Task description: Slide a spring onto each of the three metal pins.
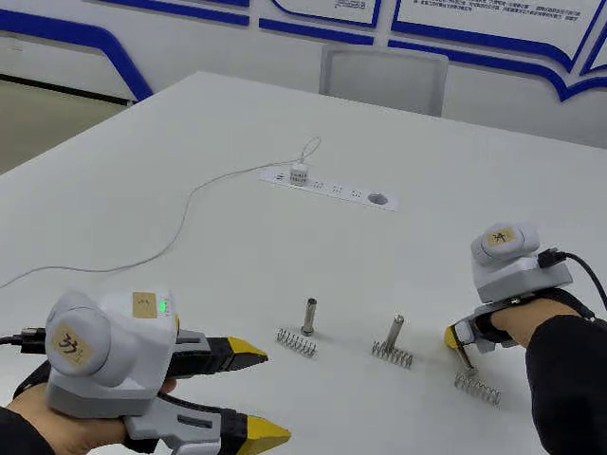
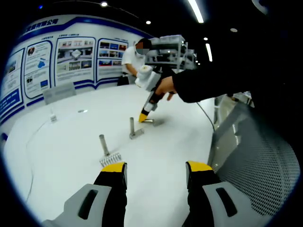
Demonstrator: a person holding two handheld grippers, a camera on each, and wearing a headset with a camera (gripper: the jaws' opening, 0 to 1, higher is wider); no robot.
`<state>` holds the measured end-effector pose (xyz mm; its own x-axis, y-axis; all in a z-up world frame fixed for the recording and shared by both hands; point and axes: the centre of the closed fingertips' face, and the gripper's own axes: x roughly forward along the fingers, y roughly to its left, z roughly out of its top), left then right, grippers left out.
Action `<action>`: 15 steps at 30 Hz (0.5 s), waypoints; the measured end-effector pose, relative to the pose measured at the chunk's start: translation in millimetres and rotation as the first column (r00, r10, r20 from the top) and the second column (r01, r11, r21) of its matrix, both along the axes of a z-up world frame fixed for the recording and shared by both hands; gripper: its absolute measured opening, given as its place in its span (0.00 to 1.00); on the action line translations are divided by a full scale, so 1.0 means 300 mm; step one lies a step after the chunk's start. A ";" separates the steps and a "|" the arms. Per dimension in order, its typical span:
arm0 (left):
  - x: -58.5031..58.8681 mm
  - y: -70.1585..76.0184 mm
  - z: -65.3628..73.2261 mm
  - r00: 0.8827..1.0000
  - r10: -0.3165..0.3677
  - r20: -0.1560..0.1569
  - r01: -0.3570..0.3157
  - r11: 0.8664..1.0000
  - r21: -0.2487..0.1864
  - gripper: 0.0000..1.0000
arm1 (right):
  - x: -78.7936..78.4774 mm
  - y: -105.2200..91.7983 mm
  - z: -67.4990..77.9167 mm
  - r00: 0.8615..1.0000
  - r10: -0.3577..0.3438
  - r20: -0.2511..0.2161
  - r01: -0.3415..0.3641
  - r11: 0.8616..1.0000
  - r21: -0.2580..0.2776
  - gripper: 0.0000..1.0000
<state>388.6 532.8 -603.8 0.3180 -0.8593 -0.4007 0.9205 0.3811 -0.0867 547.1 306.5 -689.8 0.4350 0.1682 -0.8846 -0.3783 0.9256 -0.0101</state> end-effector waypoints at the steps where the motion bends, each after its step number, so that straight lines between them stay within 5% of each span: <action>1: -0.001 -0.001 0.000 1.000 -0.001 0.000 0.001 1.000 0.001 0.51 | 0.001 0.000 -0.001 1.000 -0.002 -0.003 0.002 1.000 0.002 0.10; 11: -0.004 -0.004 -0.005 1.000 -0.006 -0.003 0.006 1.000 0.012 0.50 | -0.004 0.010 -0.001 1.000 0.024 -0.004 -0.024 0.999 -0.049 0.09; 15: -0.003 -0.002 -0.006 1.000 -0.007 -0.001 0.007 1.000 0.016 0.50 | -0.001 0.000 0.003 1.000 -0.002 0.004 0.002 1.000 -0.023 0.09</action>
<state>387.8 532.2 -605.7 0.3116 -0.8547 -0.4152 0.9230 0.3762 -0.0816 546.7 306.5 -688.9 0.4392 0.1468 -0.8863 -0.3763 0.9259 -0.0331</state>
